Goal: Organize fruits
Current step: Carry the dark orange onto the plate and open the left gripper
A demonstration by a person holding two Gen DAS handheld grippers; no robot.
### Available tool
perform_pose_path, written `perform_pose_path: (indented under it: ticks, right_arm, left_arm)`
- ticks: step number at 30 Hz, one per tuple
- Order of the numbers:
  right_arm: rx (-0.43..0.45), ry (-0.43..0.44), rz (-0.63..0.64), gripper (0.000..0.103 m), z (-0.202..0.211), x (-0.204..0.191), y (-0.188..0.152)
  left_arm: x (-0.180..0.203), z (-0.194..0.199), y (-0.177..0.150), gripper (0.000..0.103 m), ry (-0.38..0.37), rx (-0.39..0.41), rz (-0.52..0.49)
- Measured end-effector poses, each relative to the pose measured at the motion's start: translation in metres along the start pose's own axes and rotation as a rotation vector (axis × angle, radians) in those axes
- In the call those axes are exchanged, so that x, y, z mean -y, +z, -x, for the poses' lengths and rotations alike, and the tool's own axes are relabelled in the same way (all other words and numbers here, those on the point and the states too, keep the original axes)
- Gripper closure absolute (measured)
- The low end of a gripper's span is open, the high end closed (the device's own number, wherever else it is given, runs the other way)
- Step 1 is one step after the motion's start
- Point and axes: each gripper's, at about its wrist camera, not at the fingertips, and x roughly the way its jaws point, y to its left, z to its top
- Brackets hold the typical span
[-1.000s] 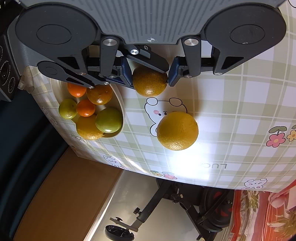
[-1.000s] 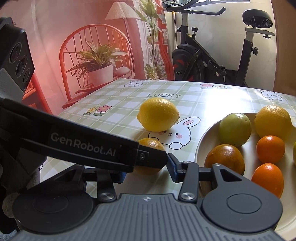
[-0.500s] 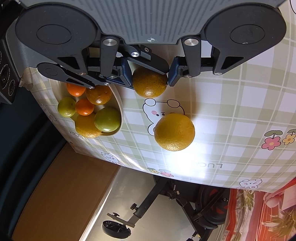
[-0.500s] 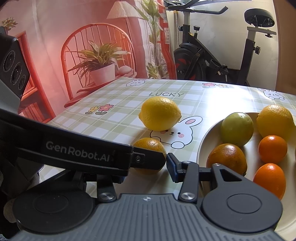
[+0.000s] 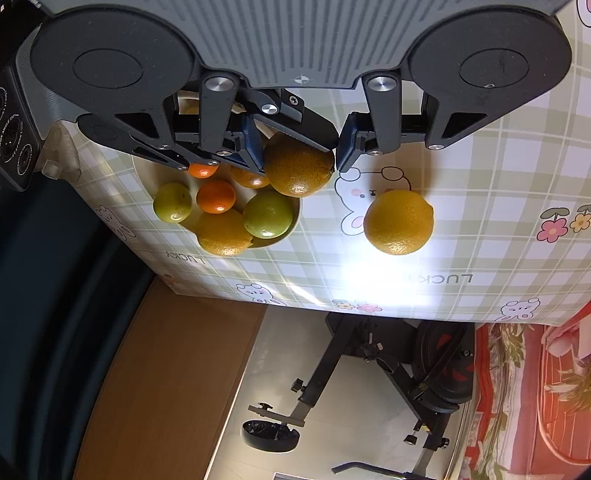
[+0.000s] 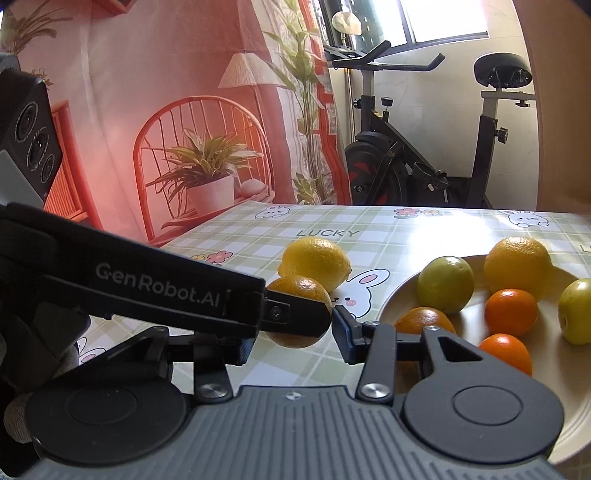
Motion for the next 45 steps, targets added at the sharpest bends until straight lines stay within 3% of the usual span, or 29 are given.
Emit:
perform_pose_path:
  ticks: [9, 18, 30, 45]
  right_arm:
    - [0.083, -0.094, -0.080, 0.057, 0.036, 0.037, 0.013]
    - [0.102, -0.195, -0.125, 0.057, 0.063, 0.085, 0.012]
    - [0.045, -0.242, -0.139, 0.057, 0.064, 0.117, 0.000]
    - [-0.015, -0.258, -0.170, 0.057, 0.050, 0.124, 0.004]
  left_arm:
    - [0.055, -0.025, 0.023, 0.056, -0.066, -0.005, -0.074]
    - [0.094, -0.068, 0.026, 0.056, -0.123, -0.064, -0.100]
    - [0.104, -0.101, 0.023, 0.056, -0.113, -0.147, -0.101]
    - [0.103, -0.098, 0.023, 0.056, -0.103, -0.150, -0.100]
